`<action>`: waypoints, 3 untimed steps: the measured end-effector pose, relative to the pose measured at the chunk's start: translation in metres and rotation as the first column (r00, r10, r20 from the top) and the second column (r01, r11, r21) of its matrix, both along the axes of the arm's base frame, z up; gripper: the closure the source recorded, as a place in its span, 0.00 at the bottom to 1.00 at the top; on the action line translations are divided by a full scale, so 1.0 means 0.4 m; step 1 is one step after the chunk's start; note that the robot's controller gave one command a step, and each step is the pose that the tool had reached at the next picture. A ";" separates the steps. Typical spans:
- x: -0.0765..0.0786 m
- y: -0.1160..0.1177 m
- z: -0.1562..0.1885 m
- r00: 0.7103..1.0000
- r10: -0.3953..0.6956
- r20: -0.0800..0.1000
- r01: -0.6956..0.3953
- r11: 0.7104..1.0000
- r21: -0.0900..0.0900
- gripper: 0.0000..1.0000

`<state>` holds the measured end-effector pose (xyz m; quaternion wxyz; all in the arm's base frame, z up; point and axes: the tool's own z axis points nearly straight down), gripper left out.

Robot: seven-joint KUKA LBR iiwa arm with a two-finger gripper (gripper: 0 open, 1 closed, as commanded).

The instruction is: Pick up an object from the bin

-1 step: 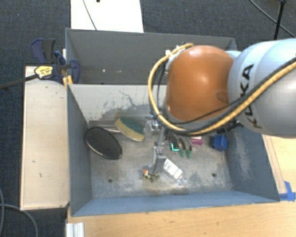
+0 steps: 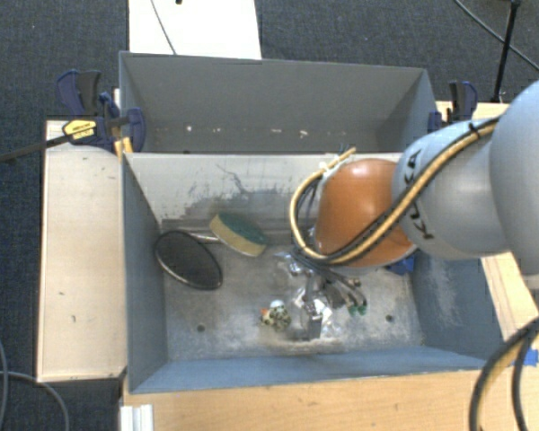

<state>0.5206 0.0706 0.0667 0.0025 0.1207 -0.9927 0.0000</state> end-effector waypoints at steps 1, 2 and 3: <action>-0.078 0.060 0.087 0.998 0.058 0.003 -0.058 0.998 0.001 0.00; -0.058 0.045 0.092 0.983 0.183 0.010 -0.183 0.983 0.001 0.00; -0.033 0.058 0.007 0.953 0.301 0.003 -0.301 0.953 0.001 0.00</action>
Offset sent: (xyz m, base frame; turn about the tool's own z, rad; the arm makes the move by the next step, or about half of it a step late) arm -0.0305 0.0224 0.0333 -0.0563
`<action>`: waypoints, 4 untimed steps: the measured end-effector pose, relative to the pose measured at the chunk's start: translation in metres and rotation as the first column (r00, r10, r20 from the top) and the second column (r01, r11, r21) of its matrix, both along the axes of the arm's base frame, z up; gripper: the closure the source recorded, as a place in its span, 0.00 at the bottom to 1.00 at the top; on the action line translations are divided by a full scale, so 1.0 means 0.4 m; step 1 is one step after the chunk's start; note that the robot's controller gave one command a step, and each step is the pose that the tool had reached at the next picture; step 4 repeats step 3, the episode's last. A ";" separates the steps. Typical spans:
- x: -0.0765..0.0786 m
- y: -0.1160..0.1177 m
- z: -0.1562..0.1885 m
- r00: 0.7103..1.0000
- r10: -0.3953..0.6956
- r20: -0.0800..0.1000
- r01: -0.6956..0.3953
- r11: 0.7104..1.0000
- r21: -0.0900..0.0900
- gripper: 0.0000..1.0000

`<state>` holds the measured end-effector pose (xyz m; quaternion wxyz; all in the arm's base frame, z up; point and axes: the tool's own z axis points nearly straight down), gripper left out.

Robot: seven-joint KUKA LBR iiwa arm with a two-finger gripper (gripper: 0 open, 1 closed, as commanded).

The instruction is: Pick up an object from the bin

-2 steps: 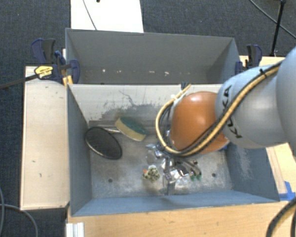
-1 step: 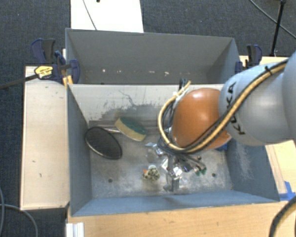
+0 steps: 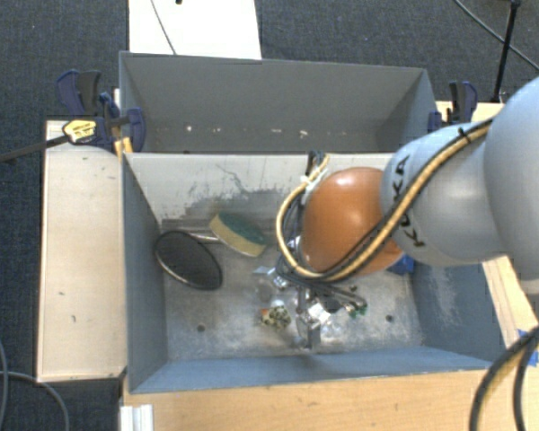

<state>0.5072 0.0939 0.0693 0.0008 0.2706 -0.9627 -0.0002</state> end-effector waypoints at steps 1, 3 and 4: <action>0.001 0.001 0.001 1.000 -0.008 0.000 0.008 1.000 0.001 0.00; 0.007 0.002 0.230 1.000 -0.023 0.011 0.023 1.000 0.002 1.00; 0.007 0.002 0.230 1.000 -0.023 0.011 0.023 1.000 0.002 1.00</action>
Offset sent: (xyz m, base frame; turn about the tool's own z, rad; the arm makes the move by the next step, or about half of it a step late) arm 0.0000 0.0000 0.0000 0.0000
